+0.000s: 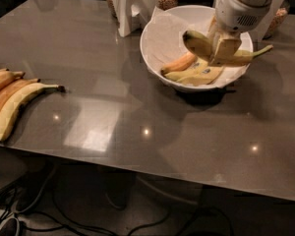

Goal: Pick banana from white bowl

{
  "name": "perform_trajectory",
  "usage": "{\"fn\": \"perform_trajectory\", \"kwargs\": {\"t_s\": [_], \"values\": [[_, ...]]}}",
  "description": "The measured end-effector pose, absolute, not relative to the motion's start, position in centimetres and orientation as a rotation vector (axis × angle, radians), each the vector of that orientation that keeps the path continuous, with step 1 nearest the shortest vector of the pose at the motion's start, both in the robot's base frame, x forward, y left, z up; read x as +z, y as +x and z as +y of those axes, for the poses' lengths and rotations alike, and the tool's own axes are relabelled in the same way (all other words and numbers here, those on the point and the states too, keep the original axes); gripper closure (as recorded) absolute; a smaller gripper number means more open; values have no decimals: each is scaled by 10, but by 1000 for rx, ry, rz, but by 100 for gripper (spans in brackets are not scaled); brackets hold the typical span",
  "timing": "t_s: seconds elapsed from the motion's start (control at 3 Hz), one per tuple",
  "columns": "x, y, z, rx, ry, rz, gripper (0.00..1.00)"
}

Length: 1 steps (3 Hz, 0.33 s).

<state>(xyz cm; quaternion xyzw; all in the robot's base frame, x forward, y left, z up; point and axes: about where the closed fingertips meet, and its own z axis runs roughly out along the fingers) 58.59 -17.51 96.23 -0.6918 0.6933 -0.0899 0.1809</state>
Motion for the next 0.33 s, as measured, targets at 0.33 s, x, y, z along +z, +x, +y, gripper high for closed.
{"fn": "perform_trajectory", "kwargs": {"t_s": [0.33], "values": [[984, 556, -185, -175, -1925, 1921, 81]]}}
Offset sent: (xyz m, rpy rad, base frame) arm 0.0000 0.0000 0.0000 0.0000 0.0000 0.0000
